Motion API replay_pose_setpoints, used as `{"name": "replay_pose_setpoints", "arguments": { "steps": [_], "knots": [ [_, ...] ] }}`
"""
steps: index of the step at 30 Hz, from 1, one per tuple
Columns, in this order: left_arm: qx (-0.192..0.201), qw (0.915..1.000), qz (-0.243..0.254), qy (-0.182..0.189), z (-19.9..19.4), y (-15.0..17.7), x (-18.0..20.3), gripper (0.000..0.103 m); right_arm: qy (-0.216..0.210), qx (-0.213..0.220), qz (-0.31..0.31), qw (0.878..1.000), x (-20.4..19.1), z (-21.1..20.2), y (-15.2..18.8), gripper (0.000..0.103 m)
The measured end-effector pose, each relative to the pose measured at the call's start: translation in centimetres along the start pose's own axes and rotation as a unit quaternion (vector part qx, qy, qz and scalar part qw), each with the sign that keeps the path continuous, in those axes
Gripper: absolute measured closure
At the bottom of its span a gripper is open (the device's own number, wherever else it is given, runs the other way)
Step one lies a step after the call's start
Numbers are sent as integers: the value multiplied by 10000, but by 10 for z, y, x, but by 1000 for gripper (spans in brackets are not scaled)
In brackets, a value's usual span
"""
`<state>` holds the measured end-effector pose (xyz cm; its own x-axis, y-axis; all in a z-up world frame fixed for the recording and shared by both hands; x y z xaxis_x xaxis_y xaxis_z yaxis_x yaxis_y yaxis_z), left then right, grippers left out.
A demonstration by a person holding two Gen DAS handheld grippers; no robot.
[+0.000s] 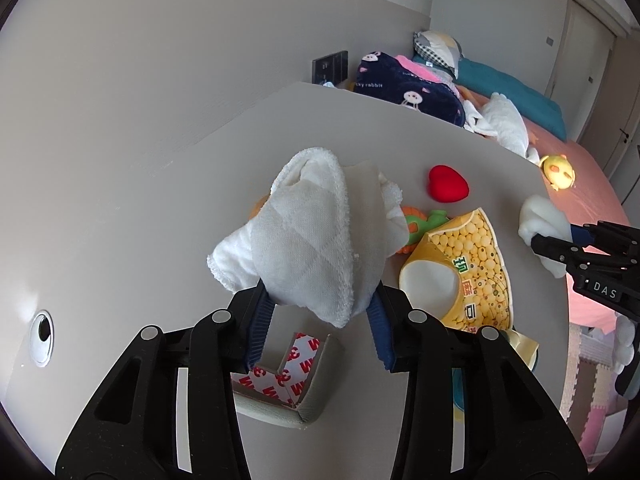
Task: Collect trash
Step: 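Carry the white cloth and white foam block toward the black bin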
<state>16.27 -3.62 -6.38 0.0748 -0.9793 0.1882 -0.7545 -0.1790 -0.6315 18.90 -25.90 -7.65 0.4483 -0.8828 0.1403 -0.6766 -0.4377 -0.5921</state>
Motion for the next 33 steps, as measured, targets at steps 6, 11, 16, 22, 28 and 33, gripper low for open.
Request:
{"name": "replay_pose_setpoints", "arguments": {
  "steps": [6, 11, 16, 22, 28, 33],
  "knots": [
    [132, 9999, 100, 30, -22, -1, 15, 61, -14, 170, 97, 9998, 1, -26, 7, 65],
    [204, 9996, 176, 88, -40, 4, 28, 61, -23, 276, 160, 9995, 2, -47, 18, 64],
    [221, 9993, 225, 177, -50, 12, 43, 61, 7, 313, 168, 9994, 4, -64, 31, 64],
    [251, 9983, 406, 321, -62, 19, 70, 60, 101, 397, 244, 9989, 10, -88, 47, 64],
    [262, 9966, 608, 481, -70, 32, 98, 60, 182, 422, 331, 9984, 19, -104, 65, 63],
    [221, 9951, 772, 585, -73, 45, 120, 60, 229, 442, 387, 9980, 23, -115, 79, 63]
  ]
}}
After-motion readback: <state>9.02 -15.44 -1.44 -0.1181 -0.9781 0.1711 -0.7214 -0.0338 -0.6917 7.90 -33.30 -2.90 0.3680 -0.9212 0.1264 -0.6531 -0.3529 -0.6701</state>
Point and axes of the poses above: each gripper's, at about its wrist camera, not at the fingertips, and z roughly the way its jaws point, x to its right, y to its underside, the point moved 7 cm from there along z, roughly the way its jaws point, and after that the axes turned 14 degrees about -z, right-handed, at the moved point
